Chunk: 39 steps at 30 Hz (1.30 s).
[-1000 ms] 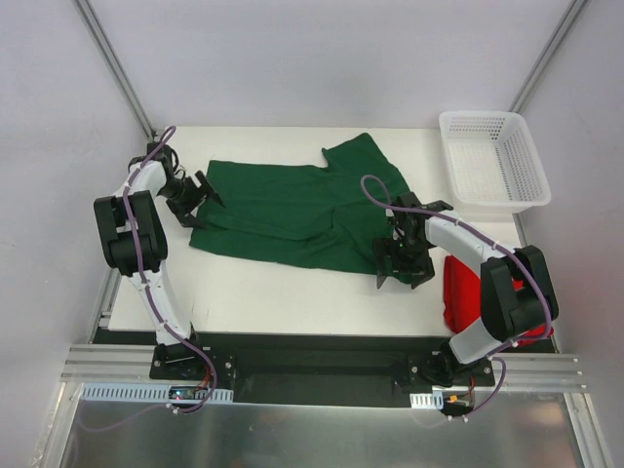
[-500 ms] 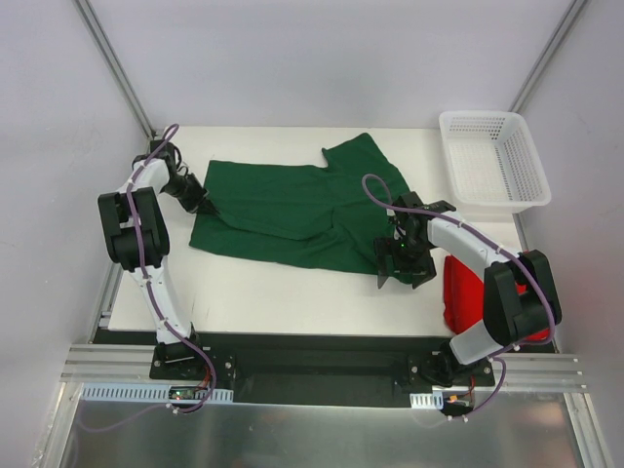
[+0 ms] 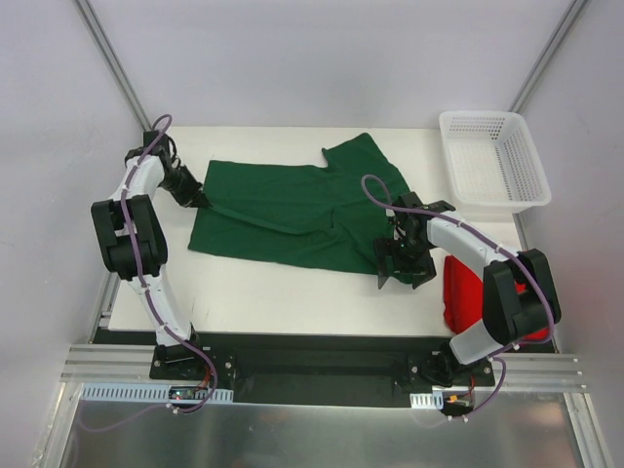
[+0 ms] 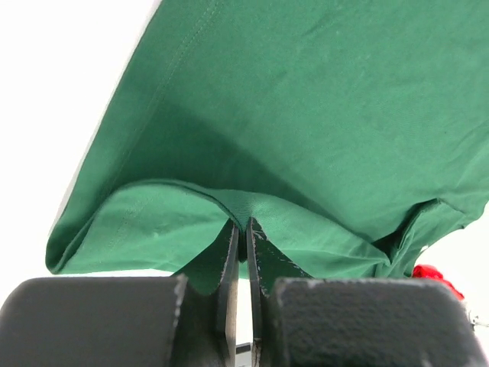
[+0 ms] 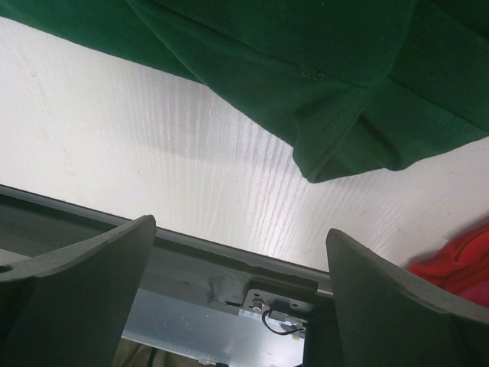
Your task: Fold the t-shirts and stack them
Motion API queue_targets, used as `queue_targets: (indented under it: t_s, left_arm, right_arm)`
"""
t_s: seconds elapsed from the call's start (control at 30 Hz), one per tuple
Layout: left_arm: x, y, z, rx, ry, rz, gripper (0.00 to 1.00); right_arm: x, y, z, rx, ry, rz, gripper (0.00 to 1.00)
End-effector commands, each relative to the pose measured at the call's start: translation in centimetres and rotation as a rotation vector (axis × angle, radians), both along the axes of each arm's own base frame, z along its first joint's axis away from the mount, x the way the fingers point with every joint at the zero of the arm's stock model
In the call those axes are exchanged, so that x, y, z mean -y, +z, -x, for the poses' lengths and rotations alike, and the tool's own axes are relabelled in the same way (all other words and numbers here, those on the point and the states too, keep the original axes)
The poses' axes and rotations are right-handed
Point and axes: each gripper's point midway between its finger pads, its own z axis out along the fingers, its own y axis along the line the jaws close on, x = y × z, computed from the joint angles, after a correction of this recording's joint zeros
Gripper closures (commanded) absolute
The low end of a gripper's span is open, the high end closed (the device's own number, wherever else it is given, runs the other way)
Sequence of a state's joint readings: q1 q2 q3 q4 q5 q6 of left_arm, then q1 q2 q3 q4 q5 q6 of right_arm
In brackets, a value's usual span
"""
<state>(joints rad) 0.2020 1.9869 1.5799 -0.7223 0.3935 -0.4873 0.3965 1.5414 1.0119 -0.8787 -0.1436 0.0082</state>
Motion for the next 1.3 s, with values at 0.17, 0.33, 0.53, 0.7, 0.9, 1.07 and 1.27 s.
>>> queue_targets:
  t_s: [0.17, 0.33, 0.53, 0.7, 0.9, 1.07, 1.27]
  left_arm:
    - [-1.5, 3.6, 0.0, 0.019, 0.03, -0.109, 1.0]
    - [-1.7, 2.7, -0.4, -0.011, 0.019, -0.111, 1.0]
    - [-2.1, 1.8, -1.3, -0.038, 0.02, -0.116, 1.0]
    - [-2.3, 0.6, -1.3, -0.074, 0.018, -0.119, 0.95]
    - [-3.1, -1.1, -0.8, -0.129, 0.017, -0.163, 0.76]
    - [-2.9, -1.1, -0.4, -0.14, 0.018, -0.149, 0.01]
    - [-1.5, -0.8, 3.2, -0.146, 0.013, -0.124, 0.01]
  right_arm:
    - [0.4, -0.1, 0.6, -0.024, 0.032, 0.006, 0.03]
    - [0.6, -0.2, 1.0, -0.03, 0.035, 0.008, 0.03]
    - [1.0, -0.3, 1.6, -0.035, 0.041, 0.019, 0.03]
    - [1.4, 0.0, 1.8, -0.024, 0.042, 0.029, 0.03]
    - [1.4, 0.7, 1.8, -0.002, 0.038, 0.027, 0.02]
    - [1.4, 0.9, 1.8, 0.005, 0.031, 0.022, 0.02]
    - [1.1, 1.2, 1.0, 0.046, 0.013, 0.016, 0.02]
